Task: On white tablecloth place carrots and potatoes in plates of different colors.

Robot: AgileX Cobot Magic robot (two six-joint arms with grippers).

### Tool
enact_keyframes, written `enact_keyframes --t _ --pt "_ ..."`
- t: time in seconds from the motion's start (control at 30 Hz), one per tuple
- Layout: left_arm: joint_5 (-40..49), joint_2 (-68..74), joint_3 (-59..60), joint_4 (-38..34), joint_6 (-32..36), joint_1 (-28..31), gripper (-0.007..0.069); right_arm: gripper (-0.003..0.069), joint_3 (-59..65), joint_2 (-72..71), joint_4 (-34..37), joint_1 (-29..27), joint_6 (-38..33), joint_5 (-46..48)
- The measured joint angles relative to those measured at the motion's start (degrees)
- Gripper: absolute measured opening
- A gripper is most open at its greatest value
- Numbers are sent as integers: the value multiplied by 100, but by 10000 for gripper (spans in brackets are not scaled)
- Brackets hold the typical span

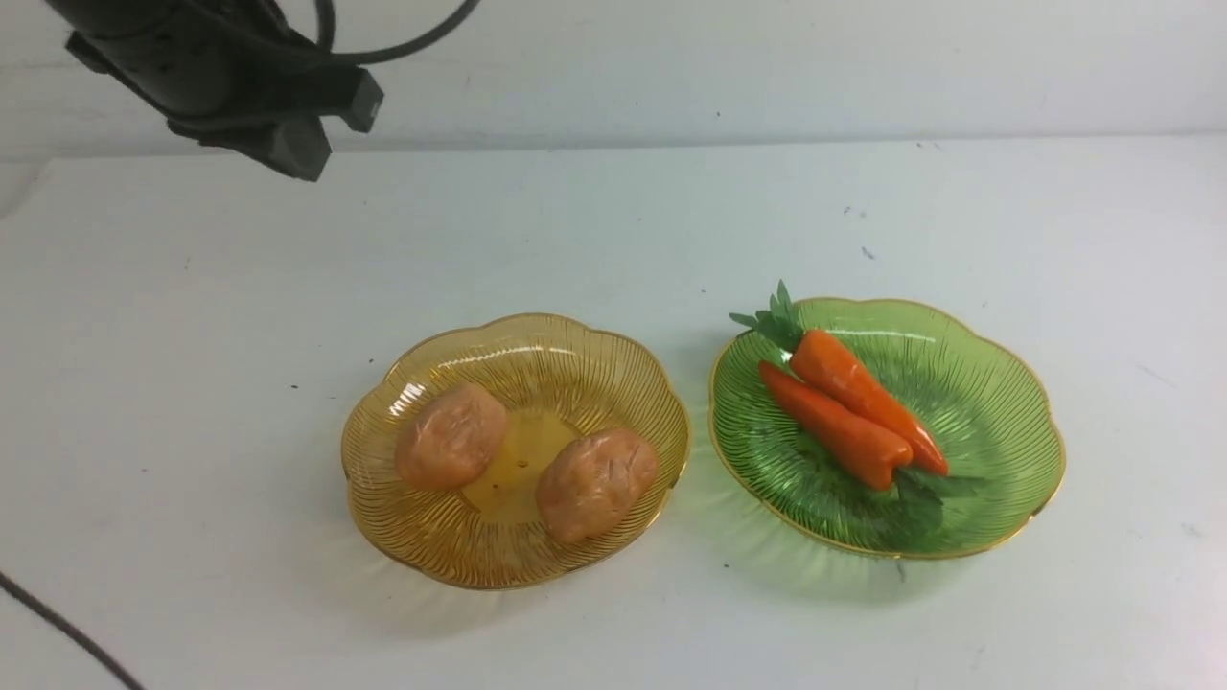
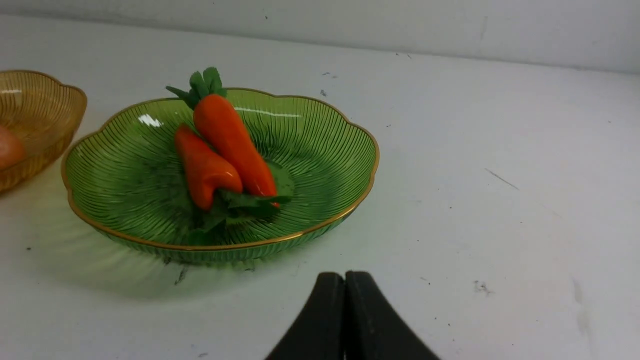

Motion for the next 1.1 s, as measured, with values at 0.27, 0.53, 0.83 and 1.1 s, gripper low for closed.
enact_keyframes --t 0.27,0.53,0.83,1.1 --pt "-6 -2582 2665 -69 -48 0 27 -15 0 0 1 0 0 0" --pt "-1712 -5179 5937 -1154 -105 0 27 -15 0 0 6 0 0 2" --pt "-4399 -7012 7969 -1578 -112 0 27 -15 0 0 19 0 0 2" --pt "-4520 -7294 8263 -1330 64 0 27 -15 0 0 19 0 0 2"
